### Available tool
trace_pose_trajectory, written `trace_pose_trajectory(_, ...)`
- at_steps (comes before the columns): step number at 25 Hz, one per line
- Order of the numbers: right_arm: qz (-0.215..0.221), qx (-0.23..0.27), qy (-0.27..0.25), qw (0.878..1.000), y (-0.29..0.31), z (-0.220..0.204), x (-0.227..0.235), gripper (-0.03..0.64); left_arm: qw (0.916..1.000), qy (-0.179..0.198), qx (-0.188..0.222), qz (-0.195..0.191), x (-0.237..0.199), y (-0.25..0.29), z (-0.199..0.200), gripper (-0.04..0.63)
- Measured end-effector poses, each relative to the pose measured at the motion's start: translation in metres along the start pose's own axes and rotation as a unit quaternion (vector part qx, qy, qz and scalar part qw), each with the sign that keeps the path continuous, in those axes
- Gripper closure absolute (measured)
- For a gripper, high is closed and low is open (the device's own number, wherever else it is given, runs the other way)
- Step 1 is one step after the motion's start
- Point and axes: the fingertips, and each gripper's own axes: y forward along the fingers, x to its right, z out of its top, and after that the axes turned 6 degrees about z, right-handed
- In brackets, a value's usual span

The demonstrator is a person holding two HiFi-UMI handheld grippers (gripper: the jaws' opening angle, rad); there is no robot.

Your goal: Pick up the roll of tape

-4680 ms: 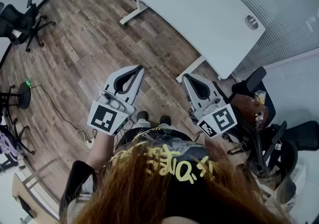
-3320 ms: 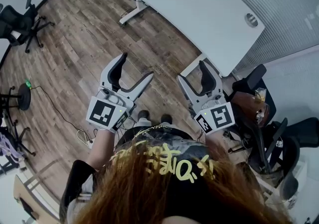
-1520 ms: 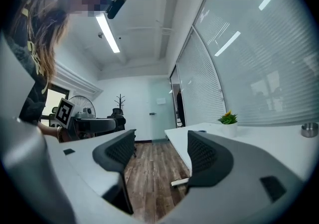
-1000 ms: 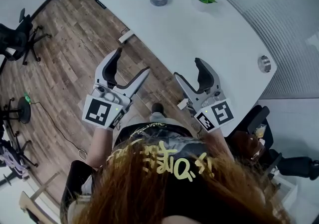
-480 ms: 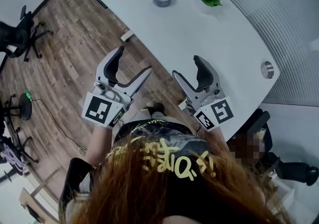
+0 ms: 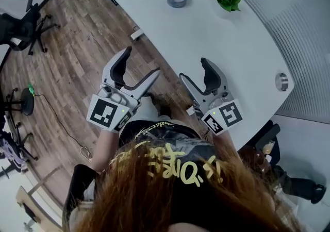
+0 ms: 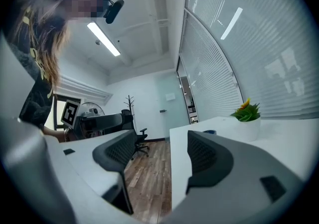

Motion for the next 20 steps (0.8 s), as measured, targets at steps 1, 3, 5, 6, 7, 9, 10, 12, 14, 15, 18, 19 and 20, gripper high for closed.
trace_pose_trajectory(1, 0.006, -0.003, 0.0, 1.0, 0.006, -0.003, -0.002, 0.302, 1.0, -0.003, -0.004, 0.003, -0.003, 0.0, -0.003, 0.225)
trace_pose_trajectory(3, 0.015, -0.006, -0.007, 1.0, 0.018, -0.003, -0.006, 0.302, 0.9999, -0.003, -0.012, 0.006, -0.013, 0.0, -0.006, 0.225)
trace_pose_trajectory(5, 0.017, -0.004, -0.012, 1.0, 0.033, -0.001, -0.003, 0.302, 0.9999, 0.0, -0.01, 0.004, -0.026, 0.006, -0.006, 0.225)
trace_pose_trajectory(6, 0.016, -0.002, -0.012, 1.0, 0.042, 0.001, 0.0, 0.302, 1.0, 0.0, -0.008, 0.003, -0.034, 0.01, -0.005, 0.225)
trace_pose_trajectory(7, 0.013, -0.001, -0.011, 1.0, 0.05, 0.002, 0.003, 0.302, 1.0, 0.0, -0.007, 0.0, -0.042, 0.014, -0.004, 0.225)
trace_pose_trajectory(9, 0.004, -0.001, -0.011, 1.0, 0.065, 0.004, 0.013, 0.302, 0.9999, -0.002, -0.002, -0.013, -0.056, 0.028, -0.003, 0.225)
trace_pose_trajectory(10, -0.002, -0.001, -0.012, 1.0, 0.074, 0.005, 0.02, 0.302, 0.9997, -0.003, -0.002, -0.022, -0.063, 0.038, -0.003, 0.225)
trace_pose_trajectory(12, -0.019, 0.001, -0.015, 1.0, 0.09, 0.008, 0.037, 0.302, 0.9989, -0.003, -0.007, -0.046, -0.077, 0.063, -0.006, 0.225)
trace_pose_trajectory(14, -0.035, 0.005, -0.019, 0.999, 0.109, 0.011, 0.054, 0.302, 0.9974, 0.004, -0.013, -0.071, -0.09, 0.089, -0.008, 0.225)
trace_pose_trajectory(15, -0.041, 0.007, -0.021, 0.999, 0.119, 0.013, 0.062, 0.302, 0.9967, 0.007, -0.015, -0.08, -0.097, 0.101, -0.009, 0.225)
trace_pose_trajectory(18, -0.061, 0.018, -0.024, 0.998, 0.147, 0.02, 0.087, 0.302, 0.994, 0.008, -0.02, -0.107, -0.118, 0.136, -0.01, 0.225)
trace_pose_trajectory(19, -0.074, 0.021, -0.021, 0.997, 0.154, 0.022, 0.096, 0.302, 0.9927, 0.008, -0.023, -0.118, -0.125, 0.148, -0.01, 0.225)
trace_pose_trajectory(20, -0.088, 0.022, -0.018, 0.996, 0.16, 0.024, 0.104, 0.302, 0.9911, 0.009, -0.026, -0.131, -0.132, 0.16, -0.01, 0.225)
